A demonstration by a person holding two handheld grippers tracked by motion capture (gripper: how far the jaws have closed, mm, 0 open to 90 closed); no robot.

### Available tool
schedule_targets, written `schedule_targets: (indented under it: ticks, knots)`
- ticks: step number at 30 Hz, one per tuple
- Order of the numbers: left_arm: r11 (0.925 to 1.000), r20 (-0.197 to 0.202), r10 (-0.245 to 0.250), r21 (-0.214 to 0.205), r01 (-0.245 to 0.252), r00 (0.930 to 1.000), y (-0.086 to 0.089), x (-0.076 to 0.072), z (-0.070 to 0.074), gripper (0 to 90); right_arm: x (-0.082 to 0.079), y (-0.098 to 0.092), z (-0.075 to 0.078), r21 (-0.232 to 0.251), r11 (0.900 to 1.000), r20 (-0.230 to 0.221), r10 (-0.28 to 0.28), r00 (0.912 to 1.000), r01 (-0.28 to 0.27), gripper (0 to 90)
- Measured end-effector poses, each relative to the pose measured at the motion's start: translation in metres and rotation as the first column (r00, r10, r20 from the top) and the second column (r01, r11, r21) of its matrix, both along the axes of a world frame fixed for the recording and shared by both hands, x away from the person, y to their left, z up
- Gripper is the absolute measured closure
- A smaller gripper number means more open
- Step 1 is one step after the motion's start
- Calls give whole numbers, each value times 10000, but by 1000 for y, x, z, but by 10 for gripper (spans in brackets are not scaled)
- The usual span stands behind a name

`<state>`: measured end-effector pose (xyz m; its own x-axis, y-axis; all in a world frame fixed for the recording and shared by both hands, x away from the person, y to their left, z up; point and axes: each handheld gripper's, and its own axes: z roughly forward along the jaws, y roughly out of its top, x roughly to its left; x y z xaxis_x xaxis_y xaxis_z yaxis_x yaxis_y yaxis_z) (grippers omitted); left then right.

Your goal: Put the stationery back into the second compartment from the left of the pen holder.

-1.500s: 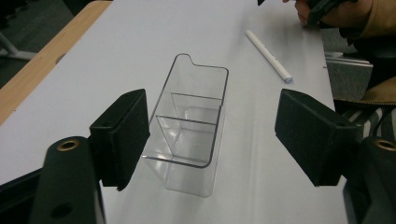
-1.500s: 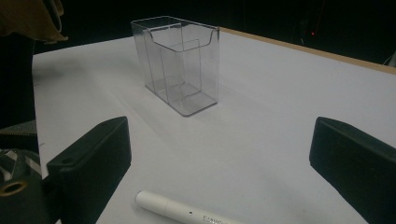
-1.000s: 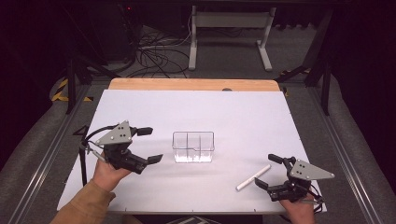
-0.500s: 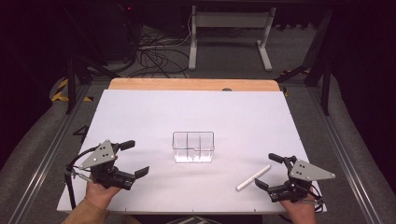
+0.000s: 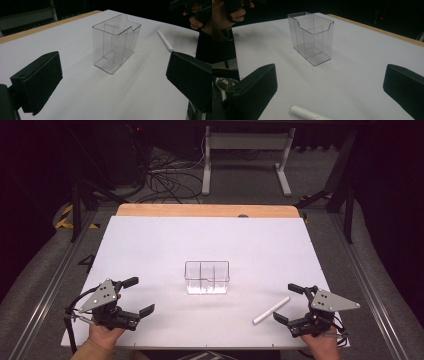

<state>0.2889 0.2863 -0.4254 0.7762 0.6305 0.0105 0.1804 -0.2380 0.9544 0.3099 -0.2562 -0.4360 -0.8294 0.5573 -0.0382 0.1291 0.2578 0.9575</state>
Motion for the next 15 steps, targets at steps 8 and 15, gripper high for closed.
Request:
schedule_targets:
  ticks: [8,15]
  knots:
    - [9997,79,163,153,-164,9998,0,-3,-2,15,1,2,8,-497,9987,144,65,9999,-58,27]
    - [9996,78,255,82,-255,9996,2,-6,-2,16,1,6,16,-1008,9936,46,508,9987,-501,37]
